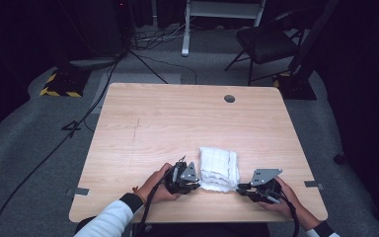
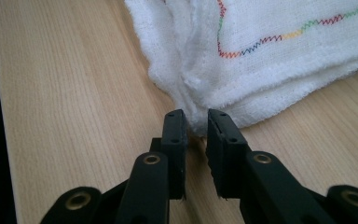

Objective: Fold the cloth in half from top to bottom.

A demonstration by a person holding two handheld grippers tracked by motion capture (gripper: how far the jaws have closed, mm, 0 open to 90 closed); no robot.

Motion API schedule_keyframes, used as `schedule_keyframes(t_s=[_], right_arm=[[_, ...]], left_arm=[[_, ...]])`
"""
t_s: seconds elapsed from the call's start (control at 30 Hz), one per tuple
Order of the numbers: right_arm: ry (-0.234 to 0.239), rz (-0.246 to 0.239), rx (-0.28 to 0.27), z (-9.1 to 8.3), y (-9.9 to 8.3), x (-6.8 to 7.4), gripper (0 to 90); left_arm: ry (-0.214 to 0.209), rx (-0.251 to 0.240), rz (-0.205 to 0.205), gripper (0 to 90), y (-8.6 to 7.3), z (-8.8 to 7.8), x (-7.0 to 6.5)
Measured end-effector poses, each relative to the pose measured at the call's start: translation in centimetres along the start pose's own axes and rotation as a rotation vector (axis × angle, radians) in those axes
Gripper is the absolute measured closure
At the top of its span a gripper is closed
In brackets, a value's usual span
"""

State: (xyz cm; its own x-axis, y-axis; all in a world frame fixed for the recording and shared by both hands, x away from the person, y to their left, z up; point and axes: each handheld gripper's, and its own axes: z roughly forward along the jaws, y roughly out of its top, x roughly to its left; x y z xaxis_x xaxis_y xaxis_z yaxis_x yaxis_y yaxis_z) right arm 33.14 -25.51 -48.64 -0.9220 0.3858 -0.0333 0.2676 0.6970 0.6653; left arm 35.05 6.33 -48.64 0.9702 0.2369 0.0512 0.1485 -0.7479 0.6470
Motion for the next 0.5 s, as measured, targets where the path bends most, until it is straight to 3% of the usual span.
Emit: schedule_keyframes(t_s=[0.23, 0.27, 0.4, 0.5], right_arm=[[-0.068, 0.047, -0.065, -1.0, 0.4, -0.6, 55.1], [-0.082, 0.056, -0.073, -1.1, 0.5, -0.7, 52.1], [-0.137, 0.080, -0.088, -1.4, 1.2, -1.4, 46.5], [-0.171, 0.076, -0.108, -1.4, 1.9, -1.9, 43.4]], left_arm=[[0.067, -0.060, -0.062, 55.3, 0.3, -1.1, 0.8], [0.091, -0.069, -0.101, 50.9, 0.7, -1.2, 1.2], [0.156, -0.101, -0.143, 37.4, 1.8, -1.1, 1.9], [0.172, -0.132, -0.163, 32.9, 3.0, -0.9, 2.8]])
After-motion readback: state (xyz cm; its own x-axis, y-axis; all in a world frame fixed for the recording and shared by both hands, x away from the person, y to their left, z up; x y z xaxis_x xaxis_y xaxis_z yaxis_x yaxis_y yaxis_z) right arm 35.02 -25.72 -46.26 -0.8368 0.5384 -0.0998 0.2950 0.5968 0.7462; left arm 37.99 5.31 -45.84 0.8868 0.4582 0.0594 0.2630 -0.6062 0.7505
